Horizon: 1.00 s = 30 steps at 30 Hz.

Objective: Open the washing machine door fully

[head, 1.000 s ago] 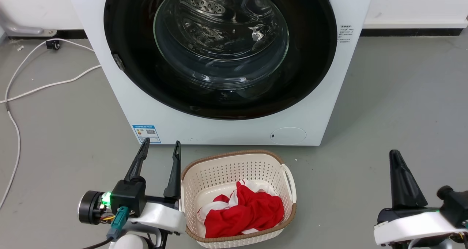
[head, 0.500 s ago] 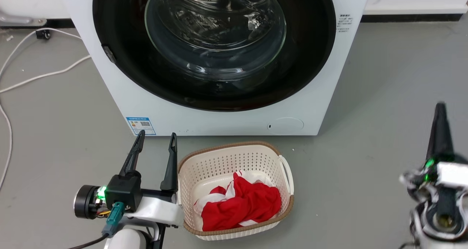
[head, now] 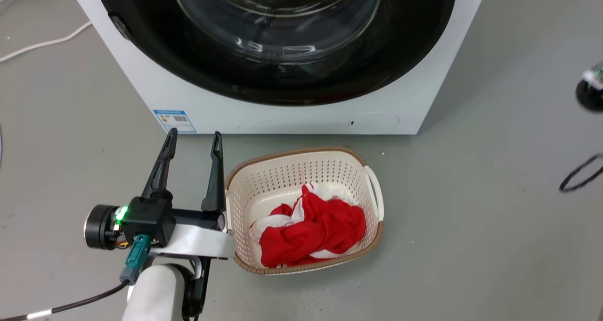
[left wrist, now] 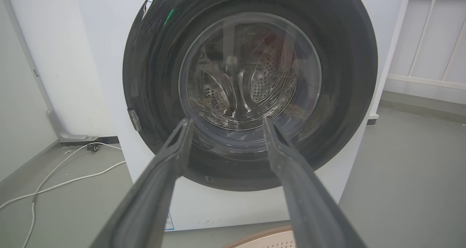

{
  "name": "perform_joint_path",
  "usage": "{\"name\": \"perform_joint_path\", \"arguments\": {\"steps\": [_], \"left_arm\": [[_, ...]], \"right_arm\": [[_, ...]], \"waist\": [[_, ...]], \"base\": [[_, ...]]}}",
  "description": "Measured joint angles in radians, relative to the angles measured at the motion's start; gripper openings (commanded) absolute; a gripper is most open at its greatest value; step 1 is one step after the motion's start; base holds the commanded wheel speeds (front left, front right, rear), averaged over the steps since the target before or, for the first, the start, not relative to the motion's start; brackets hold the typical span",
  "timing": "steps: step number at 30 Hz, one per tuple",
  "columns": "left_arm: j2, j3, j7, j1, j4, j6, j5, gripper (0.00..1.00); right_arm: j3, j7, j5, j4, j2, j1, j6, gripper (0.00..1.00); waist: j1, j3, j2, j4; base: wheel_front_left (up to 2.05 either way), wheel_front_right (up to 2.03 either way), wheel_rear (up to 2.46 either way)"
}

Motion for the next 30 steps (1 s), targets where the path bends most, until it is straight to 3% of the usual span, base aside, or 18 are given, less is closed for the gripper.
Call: {"name": "perform_joint_path", "arguments": {"steps": [8, 16, 22, 30], "left_arm": [[-0.004, -0.008, 0.0, -0.039, -0.016, 0.004, 0.003, 1.0], [-0.005, -0.015, 0.0, -0.078, -0.033, 0.004, 0.009, 1.0], [-0.007, -0.02, 0.0, -0.102, -0.043, 0.006, 0.012, 1.0], [-0.008, -0.028, 0.0, -0.123, -0.048, 0.011, 0.013, 1.0]], "right_arm": [[0.13, 0.171, -0.09, 0.311, -0.108, -0.344, 0.0, 0.0], [0.262, 0.328, -0.222, 0.552, -0.105, -0.608, 0.0, 0.0], [0.322, 0.409, -0.287, 0.646, -0.073, -0.702, 0.0, 0.0], [0.348, 0.447, -0.323, 0.682, -0.048, -0.741, 0.0, 0.0]], "waist": [[0.0001, 0.074, 0.0, 0.026], [0.0001, 0.143, 0.0, 0.042], [0.0001, 0.193, 0.0, 0.049], [0.0, 0.239, 0.0, 0.055]], "base": [[0.0, 0.0, 0.0], [0.0, 0.0, 0.0], [0.0, 0.0, 0.0], [0.0, 0.0, 0.0]]}}
